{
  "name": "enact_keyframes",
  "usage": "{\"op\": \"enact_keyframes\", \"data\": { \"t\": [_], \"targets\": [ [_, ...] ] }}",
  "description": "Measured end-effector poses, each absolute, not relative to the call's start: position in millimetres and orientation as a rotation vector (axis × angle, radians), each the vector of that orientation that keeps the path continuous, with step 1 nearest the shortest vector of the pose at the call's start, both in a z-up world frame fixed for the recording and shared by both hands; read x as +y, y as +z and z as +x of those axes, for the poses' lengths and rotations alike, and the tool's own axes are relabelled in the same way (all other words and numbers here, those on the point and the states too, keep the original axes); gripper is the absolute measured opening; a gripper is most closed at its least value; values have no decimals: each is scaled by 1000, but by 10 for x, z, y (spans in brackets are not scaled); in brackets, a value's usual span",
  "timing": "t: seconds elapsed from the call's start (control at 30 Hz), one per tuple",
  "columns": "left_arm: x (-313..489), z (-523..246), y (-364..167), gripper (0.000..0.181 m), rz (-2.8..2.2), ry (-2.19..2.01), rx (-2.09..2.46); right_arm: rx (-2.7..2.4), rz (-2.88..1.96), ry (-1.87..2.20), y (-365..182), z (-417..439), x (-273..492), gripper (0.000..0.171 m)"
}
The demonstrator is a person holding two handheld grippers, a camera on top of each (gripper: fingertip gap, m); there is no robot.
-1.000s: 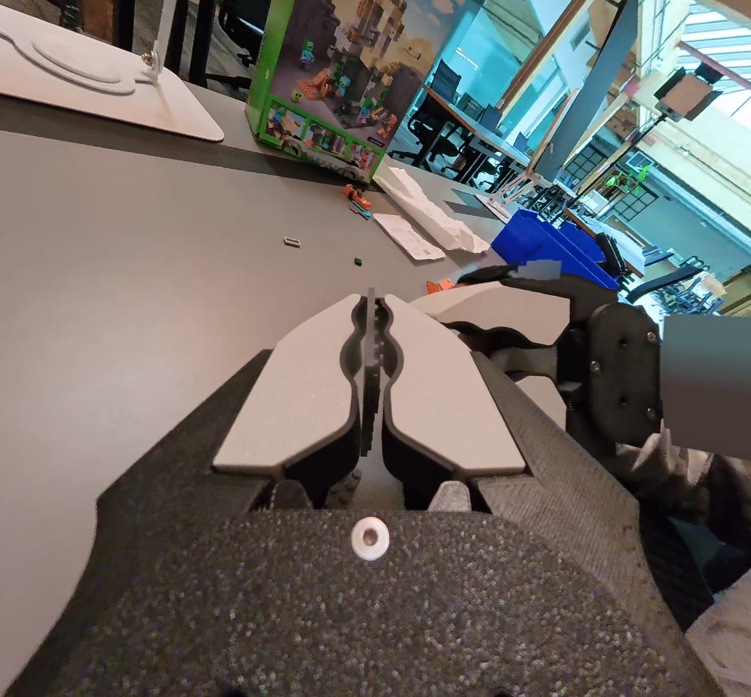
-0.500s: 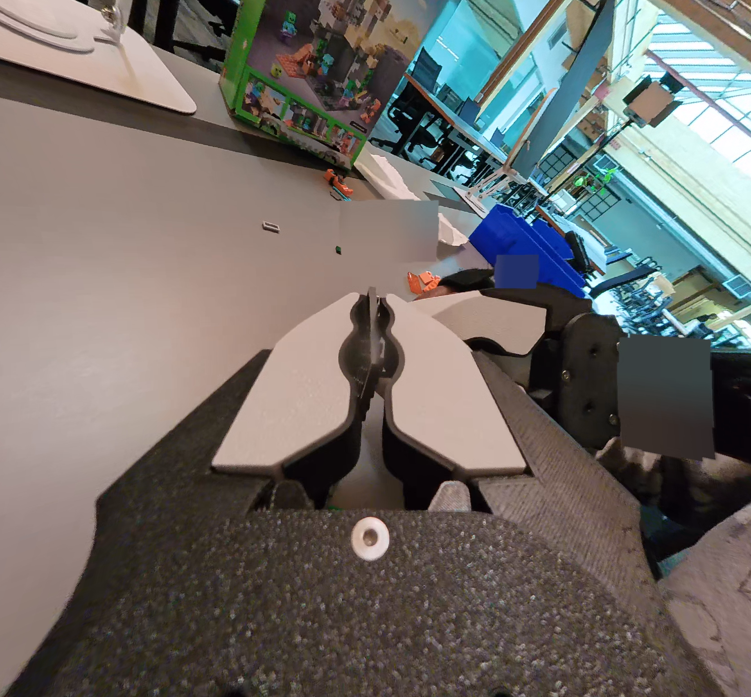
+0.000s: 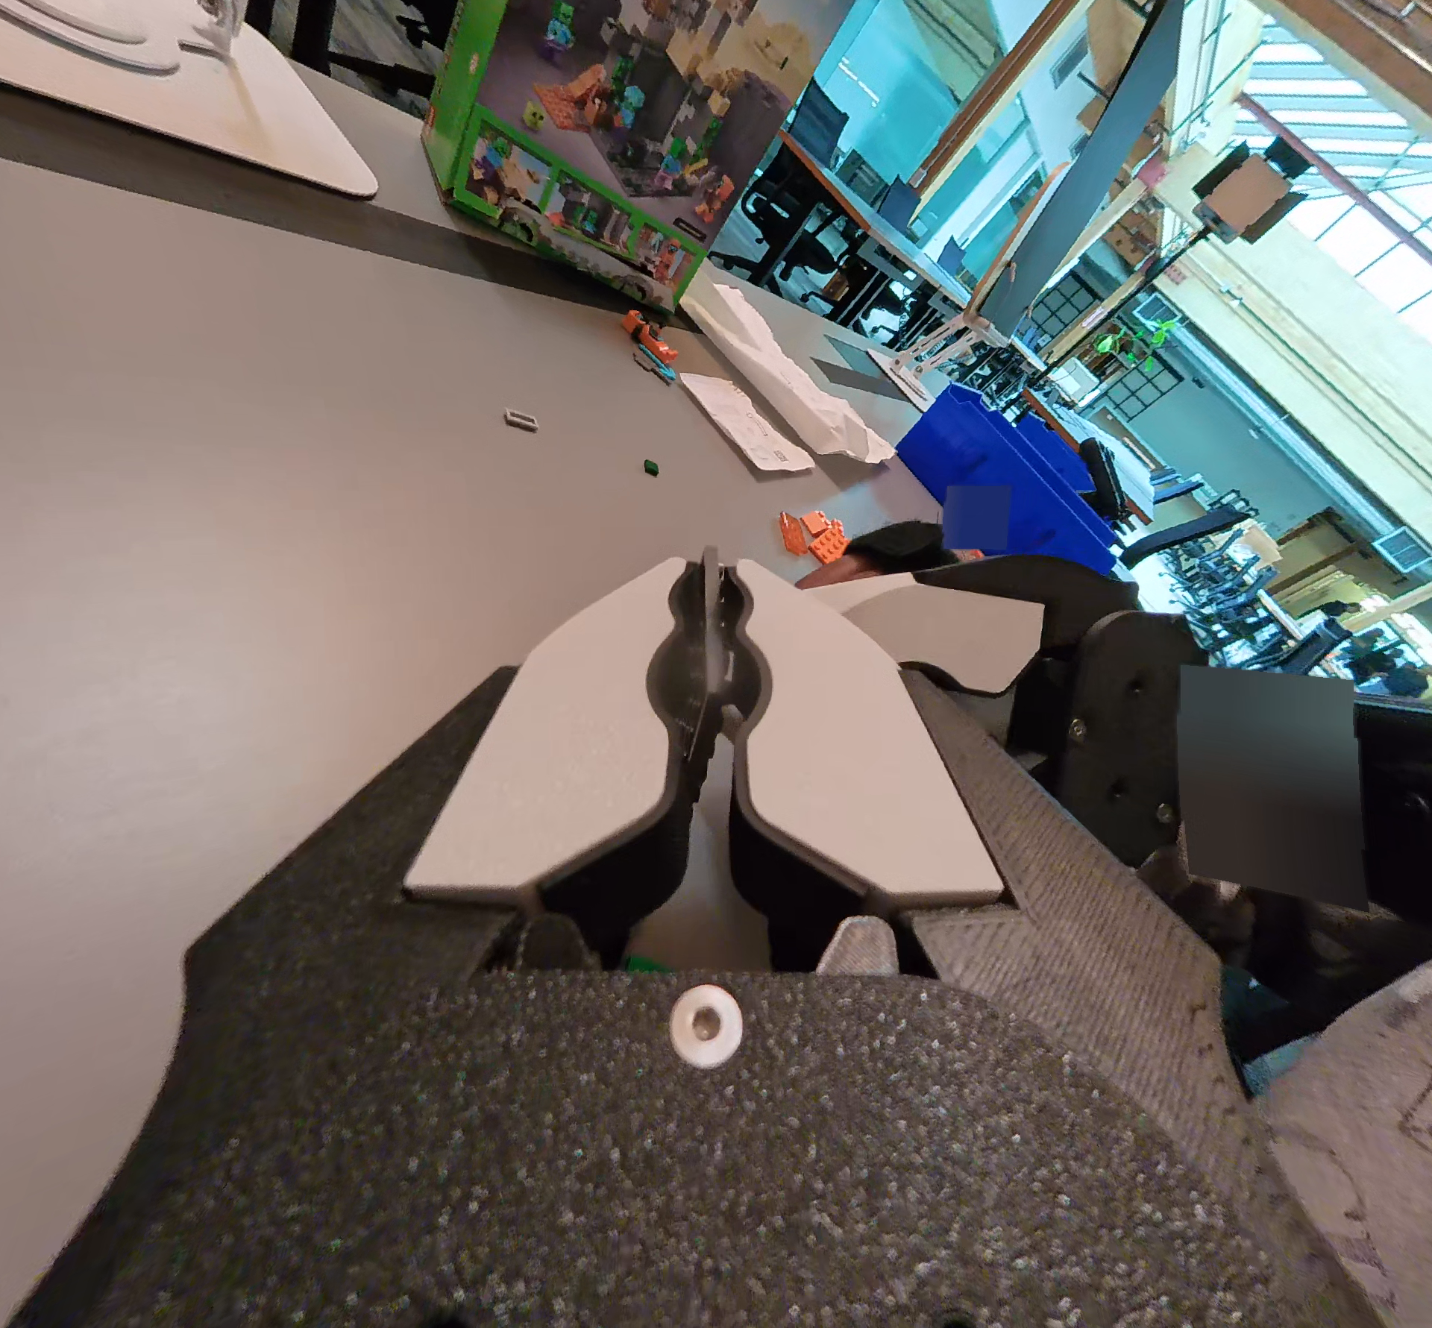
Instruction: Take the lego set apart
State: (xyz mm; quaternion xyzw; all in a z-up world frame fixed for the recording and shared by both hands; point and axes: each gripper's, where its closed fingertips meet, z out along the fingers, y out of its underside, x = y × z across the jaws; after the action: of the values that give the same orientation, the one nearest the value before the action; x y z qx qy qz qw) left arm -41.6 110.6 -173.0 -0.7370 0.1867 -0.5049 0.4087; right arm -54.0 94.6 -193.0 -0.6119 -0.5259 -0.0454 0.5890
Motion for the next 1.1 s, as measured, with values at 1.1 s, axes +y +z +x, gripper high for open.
{"op": "enact_keyframes", "data": {
  "t": [1.1],
  "targets": [
    [950, -304, -1965, 6, -2070, -1363, 674, -1475, -1164, -193, -2079, -564, 815, 14]
  ]
}}
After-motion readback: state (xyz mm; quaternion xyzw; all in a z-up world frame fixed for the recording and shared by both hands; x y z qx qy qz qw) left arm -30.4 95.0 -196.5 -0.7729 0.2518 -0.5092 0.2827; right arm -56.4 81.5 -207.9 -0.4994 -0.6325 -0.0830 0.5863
